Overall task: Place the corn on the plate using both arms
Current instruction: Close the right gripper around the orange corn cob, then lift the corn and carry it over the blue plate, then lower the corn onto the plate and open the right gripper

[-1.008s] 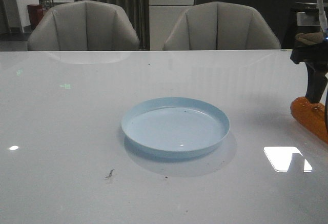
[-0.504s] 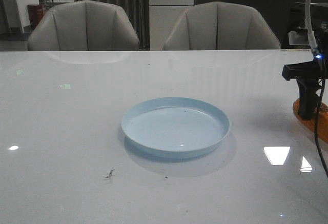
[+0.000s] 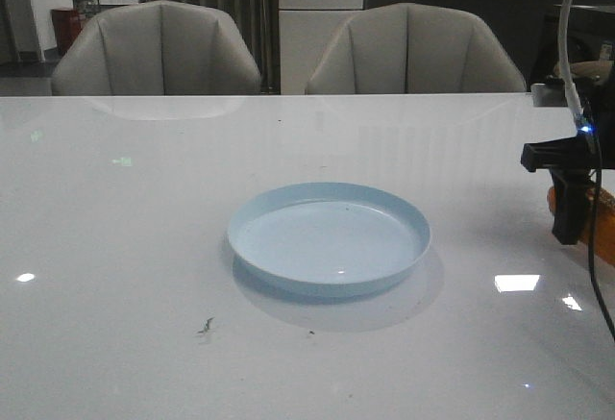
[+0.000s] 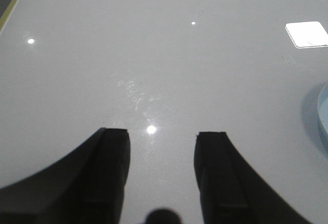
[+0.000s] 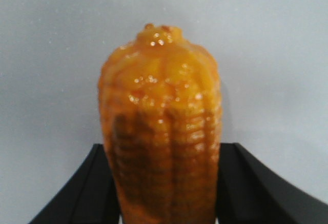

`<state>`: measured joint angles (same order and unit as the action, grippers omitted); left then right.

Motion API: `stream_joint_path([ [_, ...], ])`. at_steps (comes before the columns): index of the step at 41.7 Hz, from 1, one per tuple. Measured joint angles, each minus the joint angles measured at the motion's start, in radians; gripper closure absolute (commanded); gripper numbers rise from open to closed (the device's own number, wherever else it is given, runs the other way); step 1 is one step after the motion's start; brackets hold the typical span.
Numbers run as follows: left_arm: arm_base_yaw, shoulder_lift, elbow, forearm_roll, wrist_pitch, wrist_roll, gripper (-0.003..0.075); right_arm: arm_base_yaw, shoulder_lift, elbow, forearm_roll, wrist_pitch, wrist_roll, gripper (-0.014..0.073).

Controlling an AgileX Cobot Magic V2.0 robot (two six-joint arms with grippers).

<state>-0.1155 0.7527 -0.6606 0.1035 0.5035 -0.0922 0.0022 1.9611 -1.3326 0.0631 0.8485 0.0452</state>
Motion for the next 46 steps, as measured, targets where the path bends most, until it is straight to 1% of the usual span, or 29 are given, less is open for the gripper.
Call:
stream_joint_path([
  [2, 0.000, 0.000, 0.000, 0.000, 0.000, 0.000, 0.0349, 0.002, 0.000, -0.028, 0.000, 0.021, -0.002, 0.0288],
  [10, 0.000, 0.000, 0.000, 0.000, 0.000, 0.000, 0.0349, 0.035, 0.000, -0.196, 0.004, 0.104, -0.032, 0.0287],
  [16, 0.000, 0.000, 0.000, 0.000, 0.000, 0.000, 0.0349, 0.107, 0.000, -0.333, 0.039, 0.146, -0.058, 0.0287],
  [21, 0.000, 0.000, 0.000, 0.000, 0.000, 0.000, 0.0349, 0.196, 0.000, -0.416, 0.075, 0.158, -0.064, 0.0287],
  [29, 0.000, 0.000, 0.000, 0.000, 0.000, 0.000, 0.0349, 0.352, 0.010, -0.446, 0.126, 0.139, -0.066, 0.0287],
  [34, 0.000, 0.000, 0.000, 0.000, 0.000, 0.000, 0.0349, 0.420, 0.041, -0.446, 0.135, 0.137, -0.067, 0.0286],
  [39, 0.000, 0.000, 0.000, 0.003, -0.002, 0.000, 0.0349, 0.446, 0.093, -0.446, 0.137, 0.143, -0.067, 0.0283],
  [46, 0.000, 0.000, 0.000, 0.019, 0.000, 0.000, 0.0349, 0.451, 0.191, -0.446, 0.139, 0.170, -0.067, 0.0282],
])
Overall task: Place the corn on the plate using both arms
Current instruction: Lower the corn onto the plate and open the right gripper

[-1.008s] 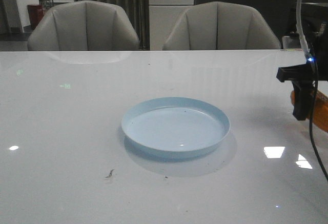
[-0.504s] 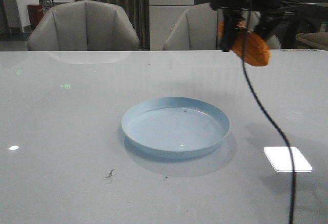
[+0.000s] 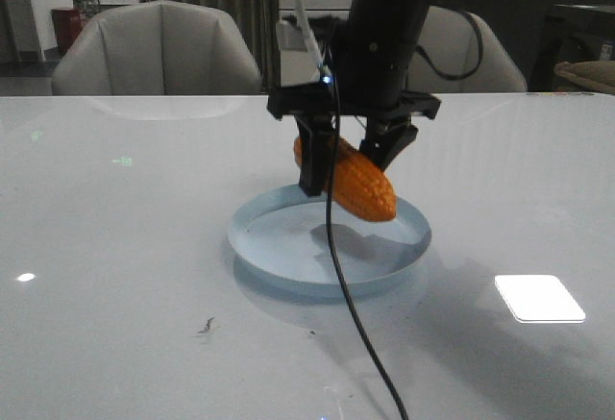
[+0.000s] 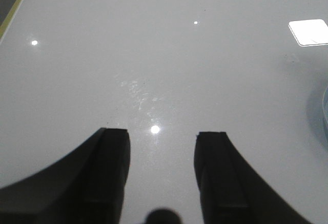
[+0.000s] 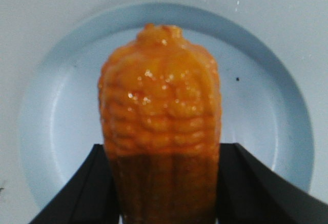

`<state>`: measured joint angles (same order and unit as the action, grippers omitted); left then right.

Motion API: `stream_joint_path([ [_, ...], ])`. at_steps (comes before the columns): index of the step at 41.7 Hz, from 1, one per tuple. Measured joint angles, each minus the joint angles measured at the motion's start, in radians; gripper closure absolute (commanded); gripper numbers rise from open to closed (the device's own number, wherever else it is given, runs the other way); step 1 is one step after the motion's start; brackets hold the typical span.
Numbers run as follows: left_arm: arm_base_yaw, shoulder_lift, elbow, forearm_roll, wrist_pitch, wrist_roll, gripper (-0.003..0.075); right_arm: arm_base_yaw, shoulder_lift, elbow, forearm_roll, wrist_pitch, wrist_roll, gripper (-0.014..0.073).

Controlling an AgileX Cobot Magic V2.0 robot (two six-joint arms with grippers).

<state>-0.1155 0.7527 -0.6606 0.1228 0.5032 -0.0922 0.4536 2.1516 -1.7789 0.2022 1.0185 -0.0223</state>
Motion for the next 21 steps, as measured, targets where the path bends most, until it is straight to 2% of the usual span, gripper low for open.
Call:
stream_joint_path([
  [4, 0.000, 0.000, 0.000, 0.002, 0.000, 0.000, 0.0349, 0.000, 0.043, 0.000, 0.000, 0.002, 0.000, 0.0236],
  [10, 0.000, 0.000, 0.000, 0.006, 0.000, 0.000, 0.0349, 0.002, 0.068, -0.005, 0.005, 0.002, 0.000, 0.0053],
  [13, 0.000, 0.000, 0.000, 0.006, 0.000, 0.000, 0.0349, 0.002, 0.068, -0.007, 0.013, 0.002, 0.000, -0.0003],
  [21, 0.000, 0.000, 0.000, 0.006, 0.001, 0.000, 0.0349, 0.004, 0.077, -0.038, 0.036, 0.026, 0.000, -0.0010],
])
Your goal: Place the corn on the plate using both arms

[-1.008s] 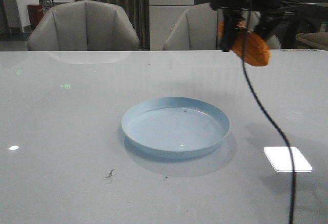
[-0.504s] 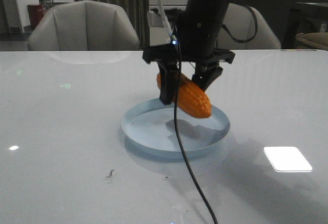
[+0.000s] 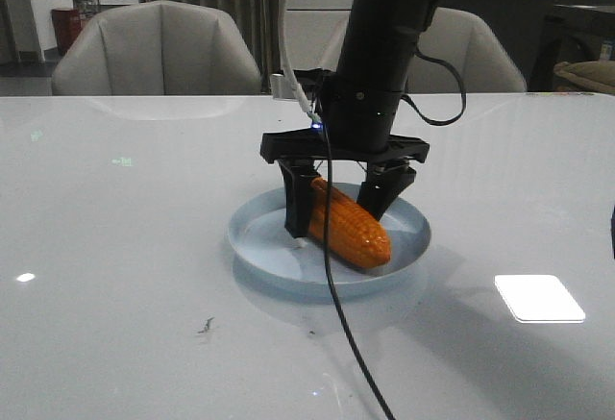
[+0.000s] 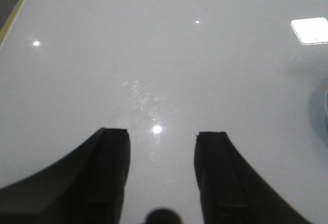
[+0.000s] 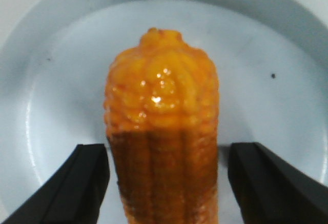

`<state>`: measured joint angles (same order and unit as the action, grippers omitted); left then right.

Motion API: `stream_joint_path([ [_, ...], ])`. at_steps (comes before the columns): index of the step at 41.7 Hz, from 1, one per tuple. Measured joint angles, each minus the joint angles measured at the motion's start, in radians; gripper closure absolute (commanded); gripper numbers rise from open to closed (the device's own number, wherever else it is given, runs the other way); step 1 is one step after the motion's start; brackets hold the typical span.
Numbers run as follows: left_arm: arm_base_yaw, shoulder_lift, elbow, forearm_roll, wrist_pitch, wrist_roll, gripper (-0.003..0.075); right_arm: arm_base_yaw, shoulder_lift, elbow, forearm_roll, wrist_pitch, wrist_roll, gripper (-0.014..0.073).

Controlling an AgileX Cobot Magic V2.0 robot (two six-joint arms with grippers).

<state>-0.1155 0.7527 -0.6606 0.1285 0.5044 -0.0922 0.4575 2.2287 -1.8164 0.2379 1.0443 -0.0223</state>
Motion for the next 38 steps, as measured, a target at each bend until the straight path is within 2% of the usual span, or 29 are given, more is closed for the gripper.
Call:
stream_joint_path([
  [12, 0.000, 0.000, 0.000, 0.010, 0.001, 0.000, 0.0349, -0.013, -0.013, -0.196, 0.000, 0.084, 0.000, -0.0010],
  [20, 0.000, 0.000, 0.000, 0.014, 0.001, 0.000, 0.0349, -0.079, -0.116, -0.321, -0.010, 0.149, 0.000, -0.0010],
  [27, 0.000, 0.000, 0.000, 0.016, 0.001, 0.000, 0.0349, -0.172, -0.284, -0.339, -0.038, 0.198, 0.000, -0.0010],
  [33, 0.000, 0.000, 0.000, 0.016, 0.001, 0.000, 0.0349, -0.233, -0.436, -0.340, -0.128, 0.212, 0.000, -0.0008],
  [38, 0.000, 0.000, 0.000, 0.016, 0.001, 0.000, 0.0349, -0.271, -0.585, -0.281, -0.173, 0.193, 0.000, -0.0008],
])
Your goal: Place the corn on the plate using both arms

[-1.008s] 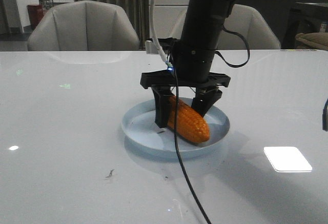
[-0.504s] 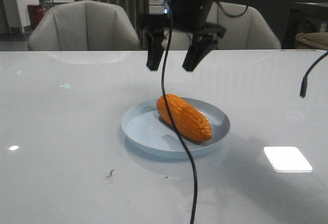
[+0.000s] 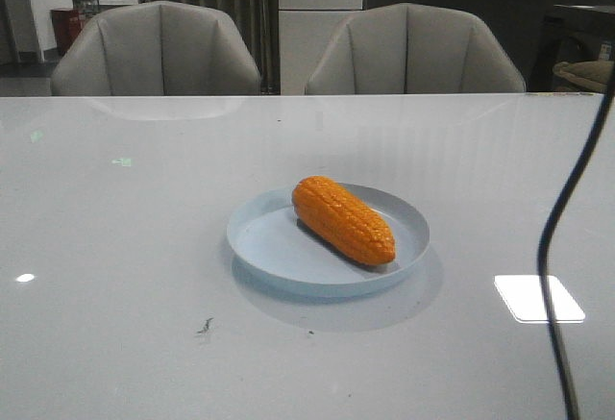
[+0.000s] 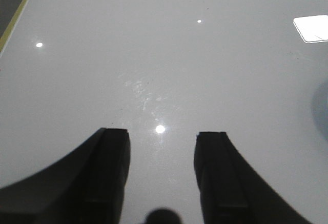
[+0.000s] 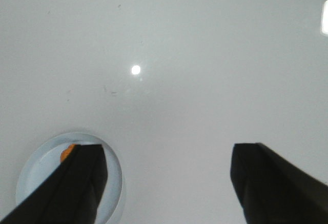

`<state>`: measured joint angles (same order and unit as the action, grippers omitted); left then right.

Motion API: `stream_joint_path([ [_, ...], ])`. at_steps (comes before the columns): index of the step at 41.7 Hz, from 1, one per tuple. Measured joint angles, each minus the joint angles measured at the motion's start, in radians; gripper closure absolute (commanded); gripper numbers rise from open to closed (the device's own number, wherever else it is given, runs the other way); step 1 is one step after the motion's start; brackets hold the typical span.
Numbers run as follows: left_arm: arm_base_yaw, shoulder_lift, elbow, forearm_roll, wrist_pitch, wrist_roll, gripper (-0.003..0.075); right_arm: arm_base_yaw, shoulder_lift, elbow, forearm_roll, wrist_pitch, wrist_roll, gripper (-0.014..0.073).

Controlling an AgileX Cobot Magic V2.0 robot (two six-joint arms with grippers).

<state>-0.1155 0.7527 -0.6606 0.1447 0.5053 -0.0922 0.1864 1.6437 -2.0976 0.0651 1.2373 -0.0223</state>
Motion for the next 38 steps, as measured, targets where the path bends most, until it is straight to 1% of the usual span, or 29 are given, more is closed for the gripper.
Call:
stream_joint_path([
  [3, 0.000, 0.000, 0.000, 0.000, 0.000, 0.000, 0.0349, -0.019, -0.097, 0.080, -0.006, -0.044, 0.000, -0.0008],
  [5, 0.000, 0.000, 0.000, 0.000, 0.000, 0.000, 0.0349, -0.028, -0.168, 0.164, -0.010, -0.087, 0.000, -0.0008],
  [10, 0.000, 0.000, 0.000, 0.000, 0.000, 0.000, 0.0349, -0.035, -0.348, 0.477, -0.030, -0.245, 0.002, -0.0008],
  [11, 0.000, 0.000, 0.000, 0.000, 0.000, 0.000, 0.0349, -0.035, -0.386, 0.559, -0.038, -0.300, 0.005, -0.0008],
  [15, 0.000, 0.000, 0.000, 0.000, 0.000, 0.000, 0.0349, -0.044, -0.504, 0.818, -0.045, -0.424, 0.037, -0.0008],
  [19, 0.000, 0.000, 0.000, 0.000, 0.000, 0.000, 0.0349, -0.071, -0.619, 1.041, -0.047, -0.485, 0.088, -0.0008],
  [22, 0.000, 0.000, 0.000, 0.000, 0.000, 0.000, 0.0349, -0.098, -0.690, 1.158, -0.049, -0.490, 0.103, -0.0008],
  [25, 0.000, 0.000, 0.000, 0.000, 0.000, 0.000, 0.0349, -0.121, -0.754, 1.254, -0.051, -0.494, 0.111, -0.0008],
  [28, 0.000, 0.000, 0.000, 0.000, 0.000, 0.000, 0.0349, -0.130, -0.797, 1.310, -0.051, -0.501, 0.115, -0.0008],
  [32, 0.000, 0.000, 0.000, 0.000, 0.000, 0.000, 0.0349, -0.131, -0.829, 1.341, -0.052, -0.521, 0.117, -0.0008],
  [38, 0.000, 0.000, 0.000, 0.000, 0.000, 0.000, 0.0356, -0.131, -0.842, 1.343, -0.052, -0.547, 0.119, -0.0008],
])
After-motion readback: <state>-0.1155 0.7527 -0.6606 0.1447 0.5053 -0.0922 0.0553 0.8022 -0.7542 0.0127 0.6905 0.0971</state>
